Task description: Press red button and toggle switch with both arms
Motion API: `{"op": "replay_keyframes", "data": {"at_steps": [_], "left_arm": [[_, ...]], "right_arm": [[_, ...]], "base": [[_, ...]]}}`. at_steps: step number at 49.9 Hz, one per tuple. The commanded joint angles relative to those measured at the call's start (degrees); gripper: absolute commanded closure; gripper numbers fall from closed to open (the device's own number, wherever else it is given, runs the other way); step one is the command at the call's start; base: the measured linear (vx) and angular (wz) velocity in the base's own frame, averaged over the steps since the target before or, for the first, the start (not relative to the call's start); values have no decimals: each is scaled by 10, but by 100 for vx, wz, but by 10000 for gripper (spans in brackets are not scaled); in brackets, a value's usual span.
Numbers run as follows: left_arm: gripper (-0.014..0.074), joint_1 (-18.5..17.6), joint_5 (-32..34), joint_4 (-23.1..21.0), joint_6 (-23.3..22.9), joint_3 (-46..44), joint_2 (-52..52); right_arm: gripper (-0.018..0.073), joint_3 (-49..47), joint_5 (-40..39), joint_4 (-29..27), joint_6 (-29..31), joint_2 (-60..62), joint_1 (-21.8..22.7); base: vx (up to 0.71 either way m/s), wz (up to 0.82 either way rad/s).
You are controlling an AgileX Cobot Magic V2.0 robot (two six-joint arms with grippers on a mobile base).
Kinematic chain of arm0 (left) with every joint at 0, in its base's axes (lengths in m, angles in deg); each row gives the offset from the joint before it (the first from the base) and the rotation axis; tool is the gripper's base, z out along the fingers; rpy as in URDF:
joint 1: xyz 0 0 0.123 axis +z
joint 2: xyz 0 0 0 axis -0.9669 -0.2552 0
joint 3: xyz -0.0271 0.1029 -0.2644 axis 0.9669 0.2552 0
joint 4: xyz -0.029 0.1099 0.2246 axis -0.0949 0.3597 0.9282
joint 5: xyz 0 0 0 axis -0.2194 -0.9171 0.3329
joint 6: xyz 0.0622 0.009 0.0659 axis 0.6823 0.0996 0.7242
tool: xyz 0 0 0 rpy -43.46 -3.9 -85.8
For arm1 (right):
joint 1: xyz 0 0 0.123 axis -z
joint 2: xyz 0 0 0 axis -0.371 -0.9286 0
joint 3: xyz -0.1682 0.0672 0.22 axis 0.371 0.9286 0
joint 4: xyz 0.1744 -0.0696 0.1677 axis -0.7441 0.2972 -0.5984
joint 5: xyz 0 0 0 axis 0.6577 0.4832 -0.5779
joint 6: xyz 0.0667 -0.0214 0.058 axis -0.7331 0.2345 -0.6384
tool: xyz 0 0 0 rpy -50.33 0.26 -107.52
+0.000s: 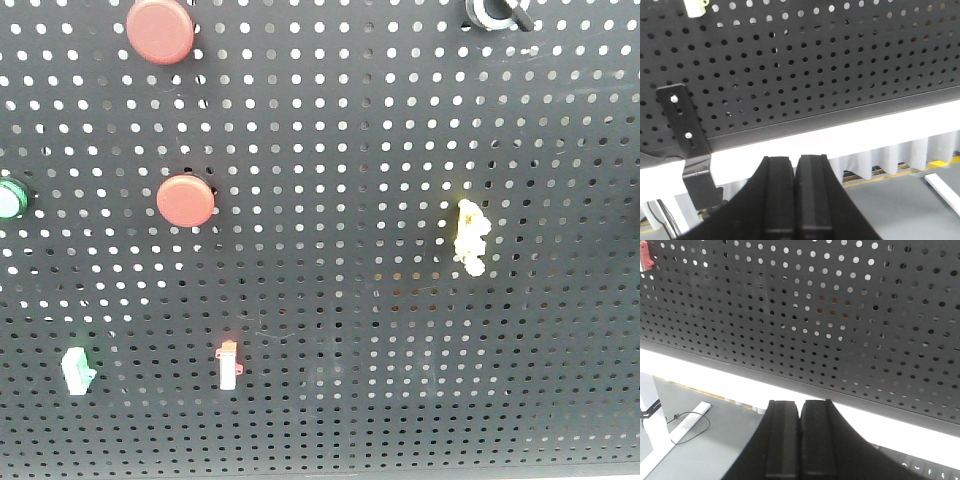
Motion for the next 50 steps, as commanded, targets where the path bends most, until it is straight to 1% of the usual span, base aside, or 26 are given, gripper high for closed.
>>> {"op": "replay_keyframes", "data": {"at_steps": [1, 29, 32, 35, 38, 42, 46, 50], "left_arm": [[595, 1, 52, -1, -9, 20, 9], [595, 1, 52, -1, -9, 20, 9], [595, 1, 52, -1, -9, 20, 9], [595, 1, 52, -1, -9, 20, 9], [595, 1, 52, -1, -9, 20, 9], [595, 1, 52, -1, -9, 20, 9], [595, 1, 52, -1, -9, 20, 9], [595, 1, 52, -1, -9, 20, 9]], "right_arm": [[562, -16, -43, -5, 1, -8, 3], [562, -16, -43, -4, 1, -8, 3], [562, -16, -47, 16, 17, -8, 3], [562, -11, -56, 37, 13, -8, 3], [562, 5, -86, 53, -22, -8, 5], [562, 41, -139, 91, -102, -5, 28], [562, 88, -180, 157, -194, 15, 75], [562, 137, -202, 201, -247, 58, 112]], "base": [[0, 0], [0, 0], [0, 0], [0, 0], [0, 0], [0, 0], [0, 0], [0, 0]]}}
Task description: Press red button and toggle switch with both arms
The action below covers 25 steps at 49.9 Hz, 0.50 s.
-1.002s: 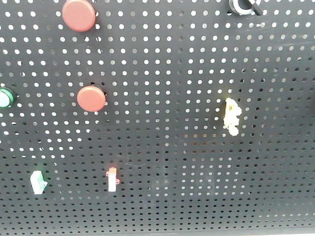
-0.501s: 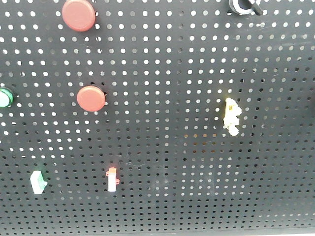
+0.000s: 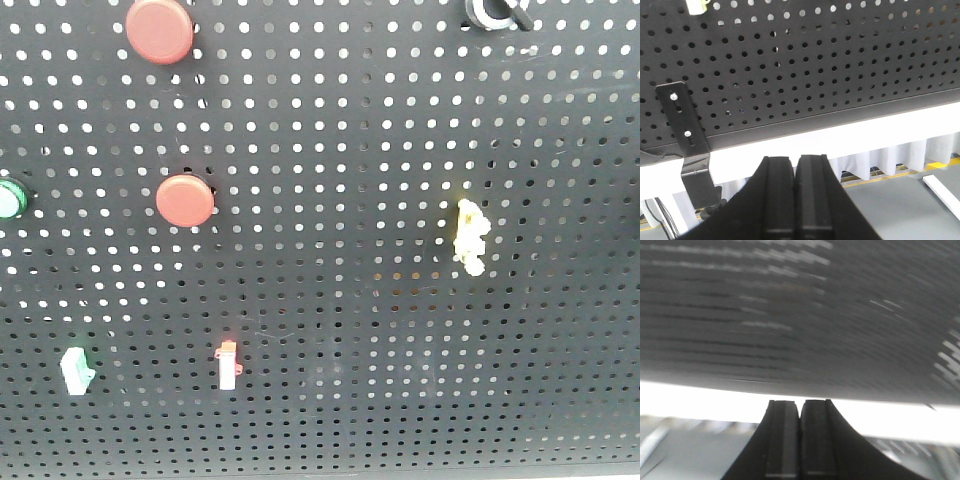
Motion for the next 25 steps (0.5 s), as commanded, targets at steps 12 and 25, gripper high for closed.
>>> {"op": "replay_keyframes", "data": {"at_steps": [12, 25], "left_arm": [[595, -1, 50, -1, -5, 20, 8], [595, -1, 50, -1, -5, 20, 8]], "right_arm": [[562, 115, -109, 39, -107, 73, 59], [562, 115, -146, 40, -76, 73, 59]], "base": [[0, 0], [0, 0]]}}
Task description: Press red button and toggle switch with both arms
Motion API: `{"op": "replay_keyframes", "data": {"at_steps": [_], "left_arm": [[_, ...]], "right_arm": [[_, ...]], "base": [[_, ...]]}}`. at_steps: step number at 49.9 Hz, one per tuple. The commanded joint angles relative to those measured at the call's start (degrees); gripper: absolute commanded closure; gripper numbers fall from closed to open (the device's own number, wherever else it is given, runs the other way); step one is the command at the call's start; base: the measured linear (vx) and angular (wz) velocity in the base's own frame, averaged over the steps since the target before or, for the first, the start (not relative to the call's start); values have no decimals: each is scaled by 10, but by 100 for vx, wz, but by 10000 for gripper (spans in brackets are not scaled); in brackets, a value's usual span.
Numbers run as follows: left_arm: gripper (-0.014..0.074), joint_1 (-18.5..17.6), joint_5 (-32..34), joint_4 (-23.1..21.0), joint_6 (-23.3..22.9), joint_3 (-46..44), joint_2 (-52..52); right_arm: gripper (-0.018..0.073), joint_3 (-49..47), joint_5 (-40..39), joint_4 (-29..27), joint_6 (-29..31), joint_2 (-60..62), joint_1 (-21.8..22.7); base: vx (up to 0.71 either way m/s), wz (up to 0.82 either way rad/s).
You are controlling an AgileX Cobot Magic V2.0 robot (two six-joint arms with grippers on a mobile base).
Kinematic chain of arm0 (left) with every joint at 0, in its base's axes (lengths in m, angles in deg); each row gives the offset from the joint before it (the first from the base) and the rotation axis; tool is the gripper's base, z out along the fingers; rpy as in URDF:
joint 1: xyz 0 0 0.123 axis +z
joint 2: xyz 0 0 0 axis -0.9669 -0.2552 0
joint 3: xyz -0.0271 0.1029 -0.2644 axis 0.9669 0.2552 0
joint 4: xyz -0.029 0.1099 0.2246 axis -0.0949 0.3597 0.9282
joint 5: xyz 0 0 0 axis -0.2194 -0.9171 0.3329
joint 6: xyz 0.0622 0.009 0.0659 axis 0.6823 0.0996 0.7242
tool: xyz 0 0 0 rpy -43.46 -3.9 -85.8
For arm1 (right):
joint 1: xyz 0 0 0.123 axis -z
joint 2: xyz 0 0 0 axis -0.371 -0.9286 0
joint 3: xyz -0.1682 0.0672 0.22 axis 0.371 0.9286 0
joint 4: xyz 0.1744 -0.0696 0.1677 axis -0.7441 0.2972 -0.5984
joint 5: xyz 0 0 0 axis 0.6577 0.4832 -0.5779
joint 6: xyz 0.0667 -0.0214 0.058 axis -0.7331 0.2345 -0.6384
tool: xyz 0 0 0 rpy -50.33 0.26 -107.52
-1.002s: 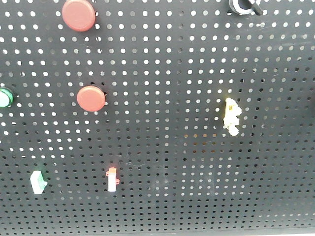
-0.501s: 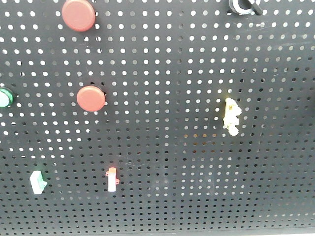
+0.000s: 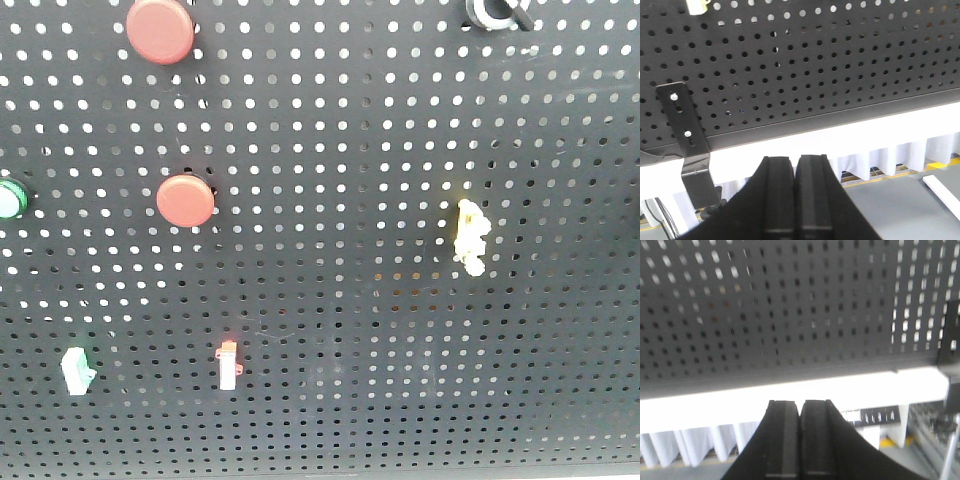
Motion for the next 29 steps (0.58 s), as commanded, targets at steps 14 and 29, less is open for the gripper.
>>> {"op": "replay_keyframes", "data": {"at_steps": [14, 29], "left_arm": [[595, -1, 50, -1, -4, 20, 8], [595, -1, 50, -1, -4, 20, 8]], "right_arm": [[562, 6, -52, 0, 7, 10, 4], [562, 6, -52, 0, 7, 10, 4]], "base": [[0, 0], [0, 0]]}}
